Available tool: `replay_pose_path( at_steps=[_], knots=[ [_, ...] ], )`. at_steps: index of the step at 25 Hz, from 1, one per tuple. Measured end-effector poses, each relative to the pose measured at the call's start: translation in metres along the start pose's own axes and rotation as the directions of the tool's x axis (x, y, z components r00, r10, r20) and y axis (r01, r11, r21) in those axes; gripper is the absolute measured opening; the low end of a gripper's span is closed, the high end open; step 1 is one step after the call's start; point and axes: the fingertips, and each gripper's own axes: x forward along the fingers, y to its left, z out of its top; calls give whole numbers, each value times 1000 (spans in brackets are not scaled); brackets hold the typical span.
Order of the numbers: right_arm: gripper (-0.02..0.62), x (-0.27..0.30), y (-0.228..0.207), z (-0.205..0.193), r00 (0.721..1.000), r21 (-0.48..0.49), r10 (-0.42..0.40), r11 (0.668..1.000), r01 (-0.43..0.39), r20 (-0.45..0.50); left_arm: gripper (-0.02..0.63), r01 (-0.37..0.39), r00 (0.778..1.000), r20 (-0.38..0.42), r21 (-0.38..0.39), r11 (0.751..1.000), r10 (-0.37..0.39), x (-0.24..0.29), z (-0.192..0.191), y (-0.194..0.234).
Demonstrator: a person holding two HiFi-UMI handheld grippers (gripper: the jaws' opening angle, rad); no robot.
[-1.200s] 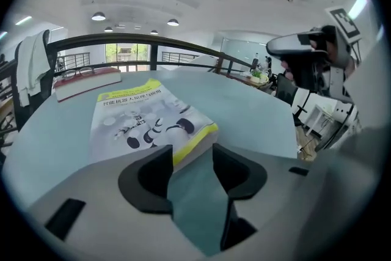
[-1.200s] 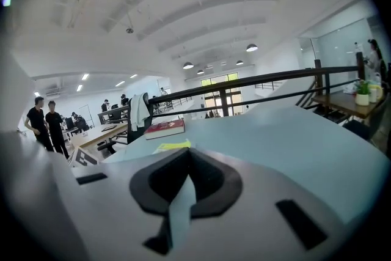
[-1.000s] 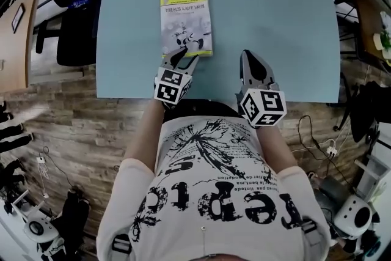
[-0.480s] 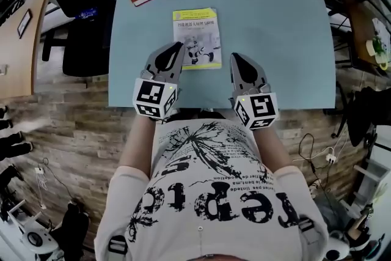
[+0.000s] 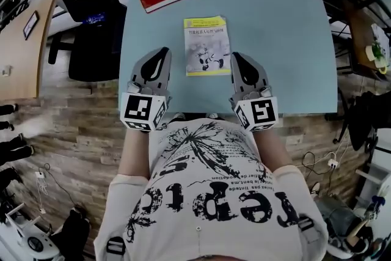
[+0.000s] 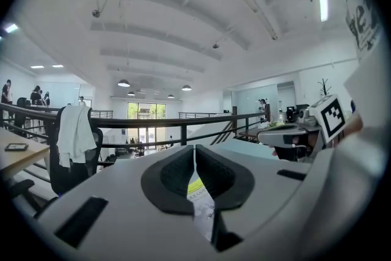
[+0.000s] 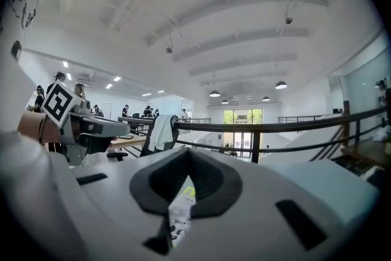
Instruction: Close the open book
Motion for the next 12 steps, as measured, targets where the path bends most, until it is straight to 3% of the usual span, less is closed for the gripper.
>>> replay_pose_path(
  at_steps=[12],
  knots=[
    [8,4,0,-9,998,-28,-49,998,48,-38,25,16,1000,-12,-12,1000,-16,-1,-4,13]
  ],
)
